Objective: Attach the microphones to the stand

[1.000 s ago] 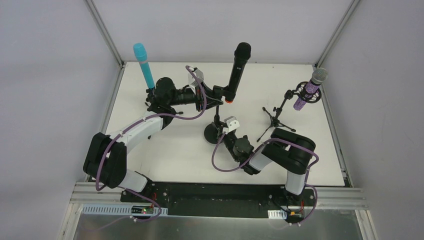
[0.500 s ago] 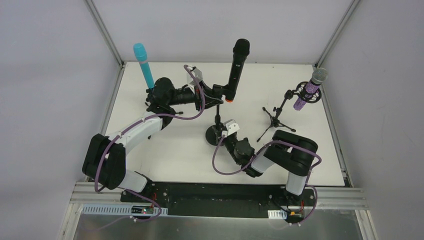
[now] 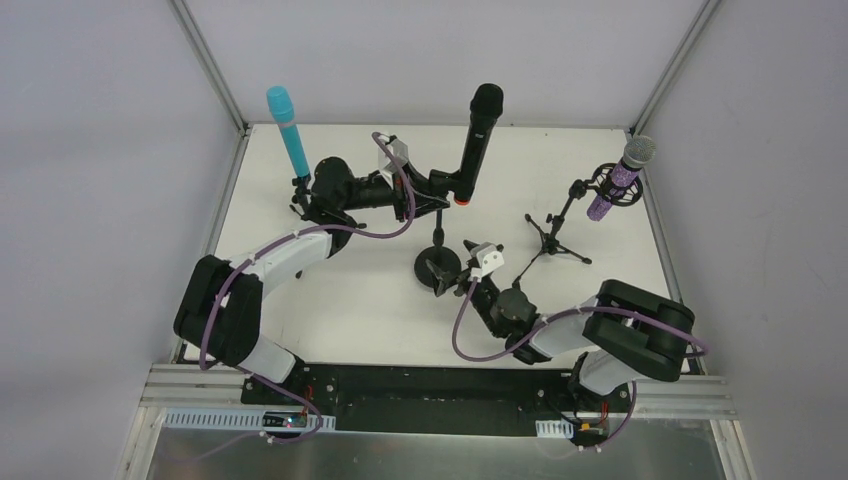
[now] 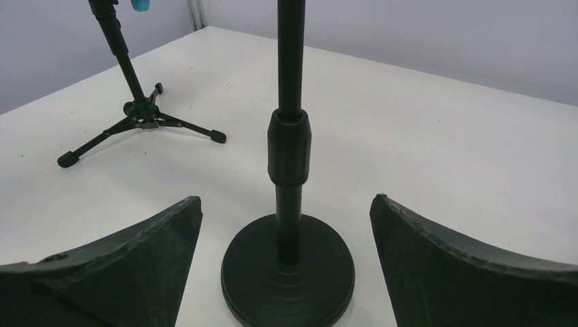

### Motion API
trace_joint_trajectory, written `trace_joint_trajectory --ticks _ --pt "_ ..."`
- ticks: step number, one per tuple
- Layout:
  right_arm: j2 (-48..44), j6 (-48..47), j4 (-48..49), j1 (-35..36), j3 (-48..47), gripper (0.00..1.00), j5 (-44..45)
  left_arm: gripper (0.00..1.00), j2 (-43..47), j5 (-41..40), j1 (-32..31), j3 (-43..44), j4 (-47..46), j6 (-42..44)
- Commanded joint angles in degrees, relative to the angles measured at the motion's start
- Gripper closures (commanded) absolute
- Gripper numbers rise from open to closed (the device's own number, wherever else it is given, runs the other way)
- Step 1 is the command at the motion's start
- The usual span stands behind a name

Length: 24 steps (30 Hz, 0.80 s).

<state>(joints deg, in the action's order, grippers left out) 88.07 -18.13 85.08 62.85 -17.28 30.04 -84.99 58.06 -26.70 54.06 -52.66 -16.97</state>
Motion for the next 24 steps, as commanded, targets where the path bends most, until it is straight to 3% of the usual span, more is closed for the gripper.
trace_joint_trajectory --ticks 1,24 --pt "-4.3 3.0 1.2 0.6 3.4 0.03 2.1 1.0 -0.9 -0.1 -0.9 0.5 -9.3 1.0" --pt "-19.2 5.5 -14.1 0.9 8.0 0.02 3.2 1.0 -6.2 3.5 -1.1 -3.2 -19.6 3.8"
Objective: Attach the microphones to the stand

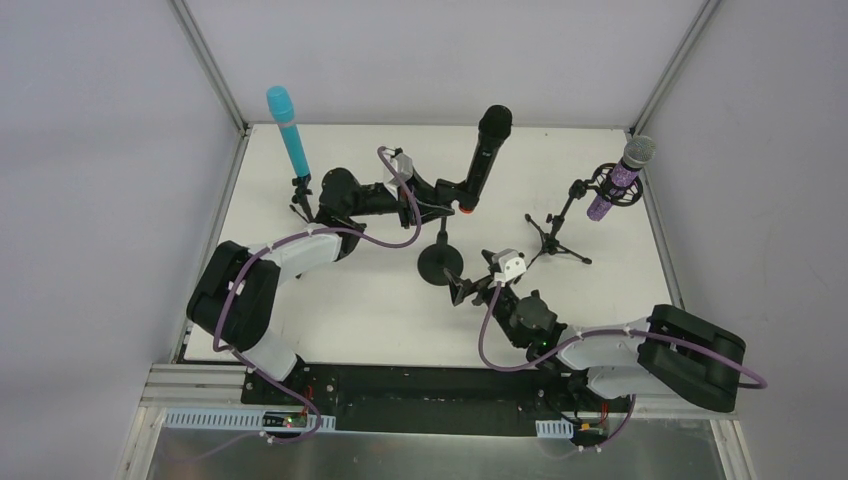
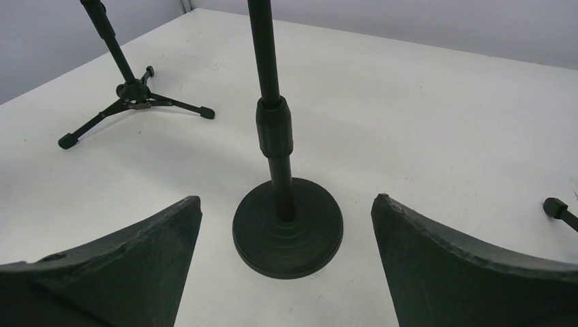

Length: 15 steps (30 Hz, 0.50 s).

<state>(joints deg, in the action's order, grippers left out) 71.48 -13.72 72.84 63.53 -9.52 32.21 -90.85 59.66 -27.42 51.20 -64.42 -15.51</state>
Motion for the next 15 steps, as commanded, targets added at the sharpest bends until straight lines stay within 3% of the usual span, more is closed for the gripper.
trace_joint_trajectory --ticks 1,3,9,12,15 --pt "-3.2 1.2 -2.5 0.3 0.4 0.01 1.1 1.0 -0.4 1.9 -0.4 -0.3 -8.1 2.3" --pt "-4.2 1.5 -3.8 0.3 0.4 0.01 1.1 0.91 -0.5 2.0 -0.4 -0.4 -8.0 2.5" --pt "-6.6 2.4 -6.5 0.3 0.8 0.01 1.6 0.29 0.7 0.9 -0.3 -1.4 -5.5 5.8" --pt "-7.6 2.6 -7.3 0.2 1.1 0.01 1.8 0.14 2.9 0.2 -0.2 -2.3 -0.7 11.0" --pt "-8.7 2.7 -8.5 0.2 1.2 0.01 2.0 0.04 4.9 -0.3 -0.2 -2.4 5.2 16.0"
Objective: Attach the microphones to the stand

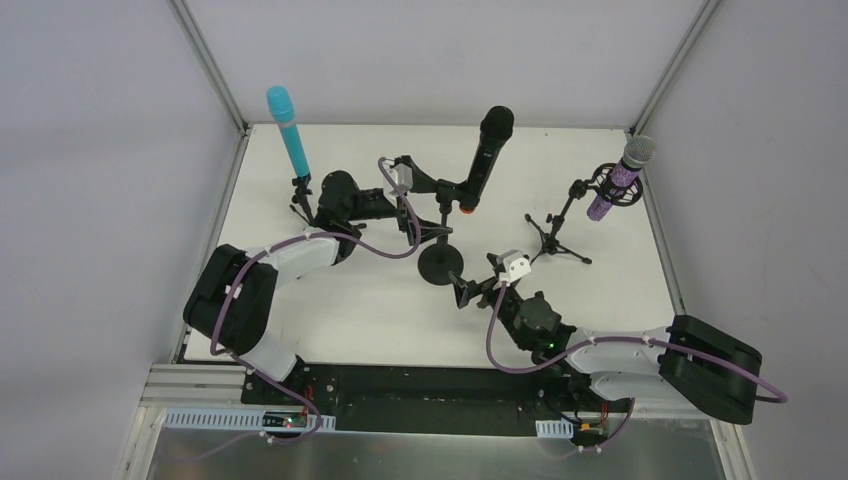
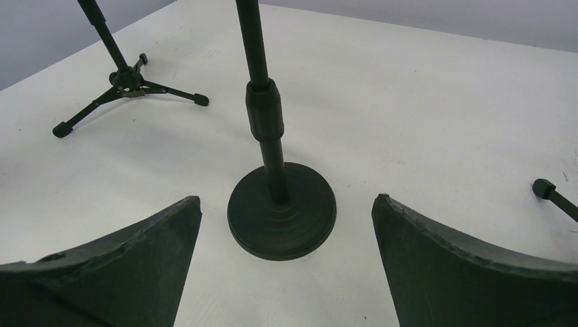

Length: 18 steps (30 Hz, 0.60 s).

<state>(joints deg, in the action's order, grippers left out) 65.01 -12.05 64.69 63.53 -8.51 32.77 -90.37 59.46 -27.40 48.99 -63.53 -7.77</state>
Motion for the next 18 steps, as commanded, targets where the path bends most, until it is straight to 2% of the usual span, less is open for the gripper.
trace_joint_trajectory --ticks 1,10,18 --pt "-2.6 1.1 -0.7 0.2 0.2 0.01 1.5 0.02 4.8 -0.4 -0.2 -0.3 5.1 9.3" --pt "-5.4 2.0 -4.0 0.3 0.3 0.01 1.5 0.01 6.7 -3.5 0.1 -1.1 8.2 12.3" --pt "-12.2 6.2 -12.9 0.3 0.2 0.01 1.7 0.01 10.4 -12.0 0.3 -1.0 19.2 19.4"
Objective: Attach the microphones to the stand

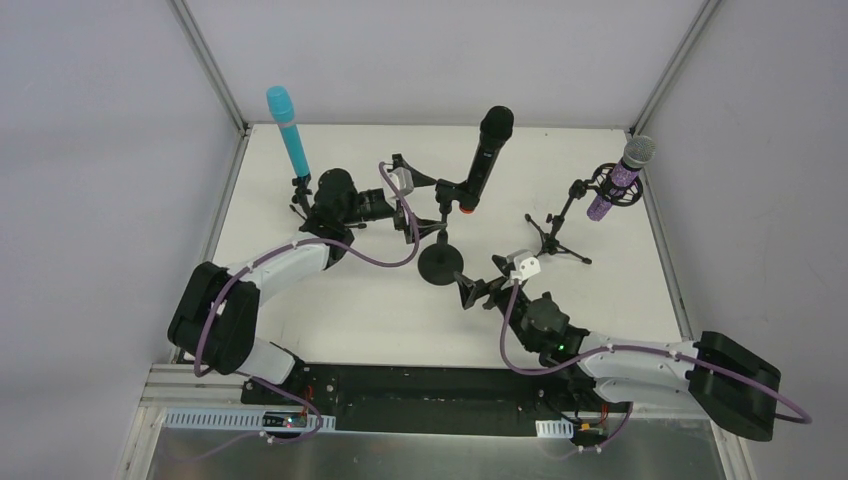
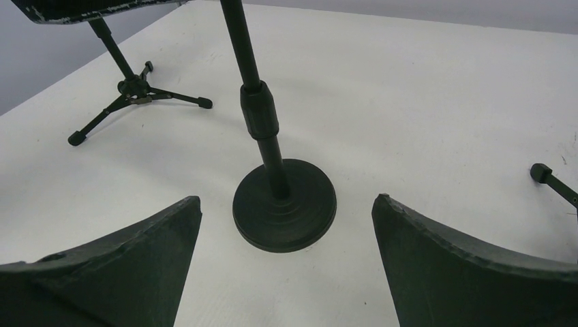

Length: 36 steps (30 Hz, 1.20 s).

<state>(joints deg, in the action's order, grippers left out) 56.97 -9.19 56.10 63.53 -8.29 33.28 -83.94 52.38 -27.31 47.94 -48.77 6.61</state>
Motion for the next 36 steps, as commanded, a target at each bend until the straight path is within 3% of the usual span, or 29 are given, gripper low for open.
trace_joint_trajectory --ticks 1,12,20,28,36 --pt "-5.5 3.9 -5.8 0.3 -0.1 0.01 1.4 0.01 4.3 -6.3 0.2 -0.2 5.0 5.2" --pt "-20.6 8.6 -29.6 0.1 -3.6 0.01 1.1 0.01 14.4 -19.2 0.2 -8.7 8.7 1.7" --pt "-30.4 13.3 -40.4 0.0 -3.3 0.01 0.3 0.01 26.8 -32.9 0.2 -15.4 20.0 -10.9" --pt "-33.7 13.3 -52.2 -0.5 -6.6 0.02 4.3 0.01 37.6 -54.2 0.2 -21.0 35.7 -19.2" --pt "-36.6 12.2 -55.6 -6.3 -7.4 0.05 7.5 0.02 48.5 -73.5 0.2 -28.5 42.1 -13.9"
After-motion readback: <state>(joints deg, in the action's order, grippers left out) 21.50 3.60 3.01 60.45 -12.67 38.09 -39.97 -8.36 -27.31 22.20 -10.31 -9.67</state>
